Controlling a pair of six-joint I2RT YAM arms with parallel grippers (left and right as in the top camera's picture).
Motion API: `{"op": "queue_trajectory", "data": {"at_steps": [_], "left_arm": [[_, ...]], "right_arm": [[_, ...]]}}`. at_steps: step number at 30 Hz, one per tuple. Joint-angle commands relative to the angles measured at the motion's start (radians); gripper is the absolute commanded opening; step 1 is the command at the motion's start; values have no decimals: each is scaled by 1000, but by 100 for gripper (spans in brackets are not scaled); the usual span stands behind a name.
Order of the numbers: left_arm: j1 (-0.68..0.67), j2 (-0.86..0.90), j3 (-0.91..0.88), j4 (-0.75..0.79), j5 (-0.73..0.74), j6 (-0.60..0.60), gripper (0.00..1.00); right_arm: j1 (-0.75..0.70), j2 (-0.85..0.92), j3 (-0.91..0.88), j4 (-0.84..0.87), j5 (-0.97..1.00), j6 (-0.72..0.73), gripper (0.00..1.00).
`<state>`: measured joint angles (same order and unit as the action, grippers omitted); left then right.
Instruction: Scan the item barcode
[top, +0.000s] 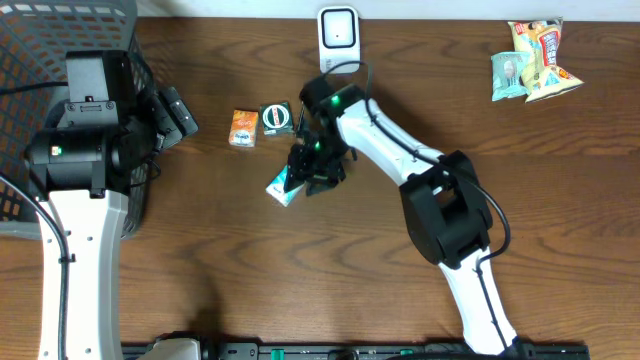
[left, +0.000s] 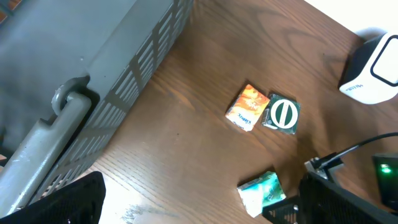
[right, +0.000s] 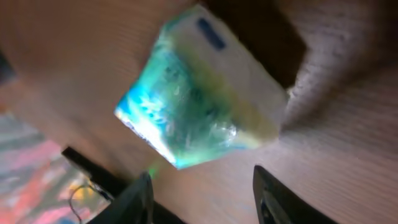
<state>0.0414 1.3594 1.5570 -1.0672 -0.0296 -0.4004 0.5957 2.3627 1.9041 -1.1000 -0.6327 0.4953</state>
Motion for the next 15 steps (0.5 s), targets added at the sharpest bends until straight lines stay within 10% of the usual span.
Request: {"op": "queue_trajectory", "data": {"at_steps": [1,15], "left_arm": [[4,-6,0,-2,-5,-9,98],[4,-6,0,-2,-5,-9,98]], "right_arm": [[13,-5,-28,39,4,135,46],[-19,-5,-36,341,108,156,38]]}}
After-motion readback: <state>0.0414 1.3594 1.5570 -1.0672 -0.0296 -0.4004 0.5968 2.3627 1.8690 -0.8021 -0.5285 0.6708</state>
